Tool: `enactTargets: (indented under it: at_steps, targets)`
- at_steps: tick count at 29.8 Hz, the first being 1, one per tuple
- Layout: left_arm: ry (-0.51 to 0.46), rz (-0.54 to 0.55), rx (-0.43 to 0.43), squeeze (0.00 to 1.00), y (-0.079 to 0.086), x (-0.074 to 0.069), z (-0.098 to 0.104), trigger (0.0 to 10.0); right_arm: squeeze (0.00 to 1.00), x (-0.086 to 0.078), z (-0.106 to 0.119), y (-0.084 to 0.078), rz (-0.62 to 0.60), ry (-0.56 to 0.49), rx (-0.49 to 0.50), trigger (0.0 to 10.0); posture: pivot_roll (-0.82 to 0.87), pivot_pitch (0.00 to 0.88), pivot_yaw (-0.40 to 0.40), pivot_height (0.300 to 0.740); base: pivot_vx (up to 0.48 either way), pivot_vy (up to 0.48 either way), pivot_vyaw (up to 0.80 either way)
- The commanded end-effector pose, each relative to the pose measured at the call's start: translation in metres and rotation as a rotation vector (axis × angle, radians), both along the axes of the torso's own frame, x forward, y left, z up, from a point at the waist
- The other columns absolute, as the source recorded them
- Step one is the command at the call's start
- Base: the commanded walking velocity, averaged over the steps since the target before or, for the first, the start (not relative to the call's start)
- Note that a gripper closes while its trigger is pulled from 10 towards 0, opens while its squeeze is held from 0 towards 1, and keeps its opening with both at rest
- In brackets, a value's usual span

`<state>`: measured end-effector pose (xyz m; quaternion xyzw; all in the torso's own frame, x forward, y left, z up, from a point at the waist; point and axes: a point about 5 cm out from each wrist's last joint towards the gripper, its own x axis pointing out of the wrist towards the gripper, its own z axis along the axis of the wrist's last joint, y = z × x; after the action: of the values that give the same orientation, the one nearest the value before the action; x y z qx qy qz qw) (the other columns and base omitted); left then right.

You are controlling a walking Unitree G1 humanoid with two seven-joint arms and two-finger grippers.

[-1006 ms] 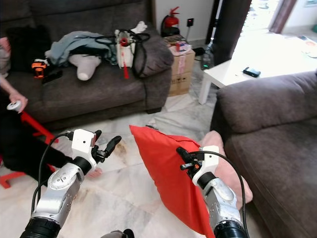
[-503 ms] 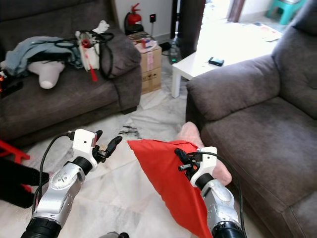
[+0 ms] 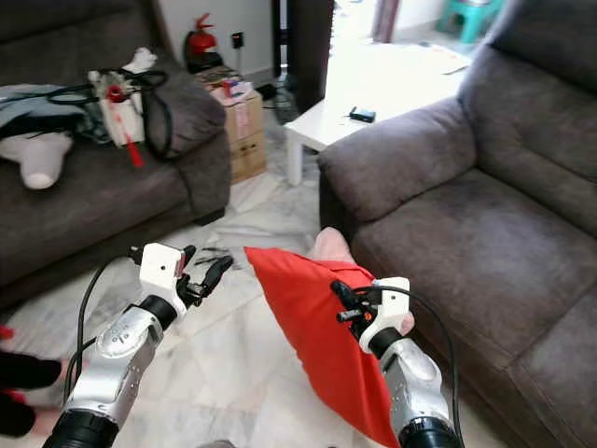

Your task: Move the pillow to the sofa from floor

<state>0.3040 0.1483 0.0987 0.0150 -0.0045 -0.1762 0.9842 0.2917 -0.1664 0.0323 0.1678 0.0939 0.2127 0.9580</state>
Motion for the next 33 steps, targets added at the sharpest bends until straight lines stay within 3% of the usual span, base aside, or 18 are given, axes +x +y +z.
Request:
enactTargets:
  at_steps: [1, 16, 33]
  targets:
    - [0.012, 0.005, -0.002, 0.0, 0.0006, -0.0011, -0.0025, 10.0, 0.0, 0.0144, 0.0241, 0.0015, 0.001, -0.125, -0.001, 10.0, -0.04, 0.087, 0.007, 0.74, 0.0, 0.244, -0.74]
    - [0.01, 0.005, 0.009, 0.0, 0.0003, -0.0016, -0.0026, 10.0, 0.0, 0.0146, 0.0225, 0.0037, -0.007, -0.119, 0.001, 10.0, -0.04, 0.097, 0.005, 0.74, 0.0, 0.017, -0.75]
    - [0.009, 0.004, 0.026, 0.0, -0.0006, -0.0021, -0.0034, 10.0, 0.0, 0.0148, 0.0217, 0.0041, -0.013, -0.116, -0.001, 10.0, -0.03, 0.104, 0.007, 0.74, 0.0, 0.216, -0.75]
